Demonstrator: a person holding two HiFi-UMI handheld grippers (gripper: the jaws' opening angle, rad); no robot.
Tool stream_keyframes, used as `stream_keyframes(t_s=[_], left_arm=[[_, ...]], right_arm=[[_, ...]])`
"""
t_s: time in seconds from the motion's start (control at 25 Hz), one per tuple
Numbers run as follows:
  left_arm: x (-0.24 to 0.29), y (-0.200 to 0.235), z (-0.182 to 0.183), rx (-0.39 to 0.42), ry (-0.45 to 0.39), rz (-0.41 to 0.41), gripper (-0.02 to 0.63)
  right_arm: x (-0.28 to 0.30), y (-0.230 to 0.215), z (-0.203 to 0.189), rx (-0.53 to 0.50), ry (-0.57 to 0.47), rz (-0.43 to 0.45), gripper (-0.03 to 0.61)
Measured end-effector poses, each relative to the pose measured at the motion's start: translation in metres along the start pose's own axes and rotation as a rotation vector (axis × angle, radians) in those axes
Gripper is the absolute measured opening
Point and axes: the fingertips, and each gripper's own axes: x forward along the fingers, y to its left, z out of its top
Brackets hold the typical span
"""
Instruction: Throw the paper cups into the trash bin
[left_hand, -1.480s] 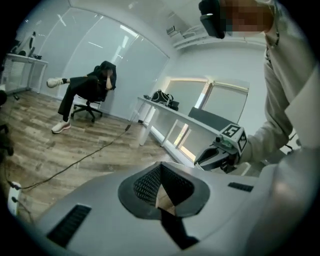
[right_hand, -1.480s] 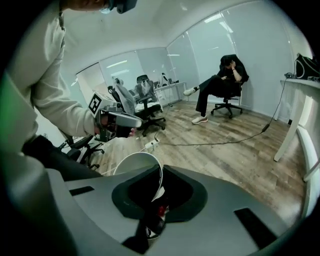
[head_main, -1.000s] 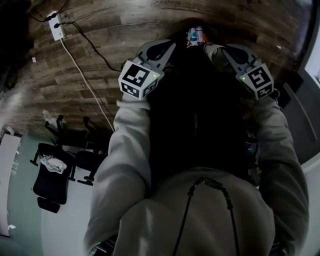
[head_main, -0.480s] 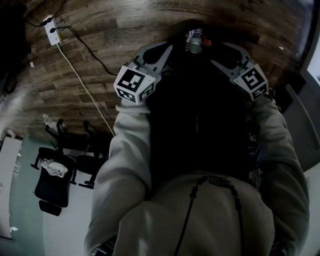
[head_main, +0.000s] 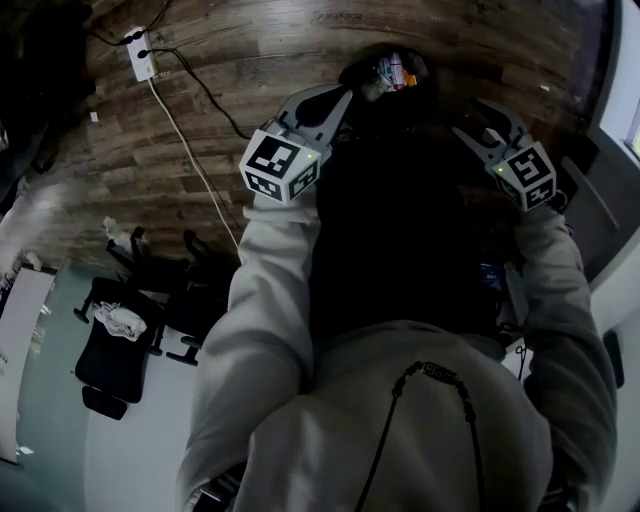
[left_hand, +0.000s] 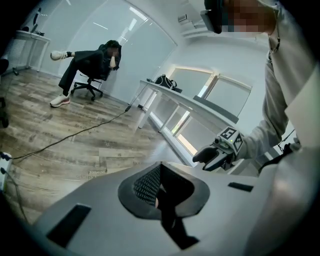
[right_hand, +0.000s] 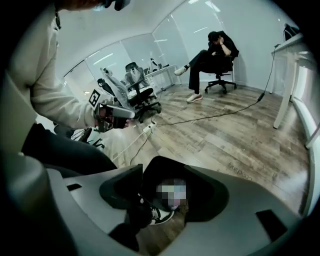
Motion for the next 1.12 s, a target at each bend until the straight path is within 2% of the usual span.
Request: stream_keyframes(t_s=[0.2,0.44,0.56,0.64,0.68,0.72,0.84,0.92,1.12], left_arm=[[-0.067,-0.077,0.065,0.041,0.033,-0.032,-0.005],[-0.168,-0.156,0.147,0.065,0.027,-0.016,-0.005],[-0.206,-0.175,0.189,0.108,0.015,-0.010,-0.005],[-0.223,-0.180,0.219,0.146,-0.006,-0.005,-0.005],[-0.232,-0.184,0.231,0.159,-0.014,0.000,-0.005],[-0.242,-0.188,0.239,0.171,-0.020,0.004,-0.005],[-0.264,-0.199,0.265,0.198,-0.050,0.018,-0.005],[-0.272,-0.206,0.277,0.200,-0.078,0.024,-0.005],[-0.275,-0.219,0.285,0.179,-0.108,0.029,-0.005]], right_arm=[[-0.089,0.068,0.092,-0.026,-0.060,-0.008,0.235],[-0.197,0.149,0.182,-0.010,-0.129,-0.016,0.233],[-0.243,0.169,0.227,-0.015,-0.183,-0.046,0.230],[-0.265,0.175,0.256,-0.041,-0.223,-0.075,0.201],[-0.275,0.182,0.267,-0.056,-0.236,-0.086,0.134],[-0.283,0.191,0.274,-0.067,-0.245,-0.087,0.034],[-0.296,0.214,0.291,-0.091,-0.271,-0.048,0.021],[-0.301,0.221,0.297,-0.108,-0.283,-0.051,0.020],[-0.308,0.224,0.307,-0.120,-0.299,-0.052,0.020]])
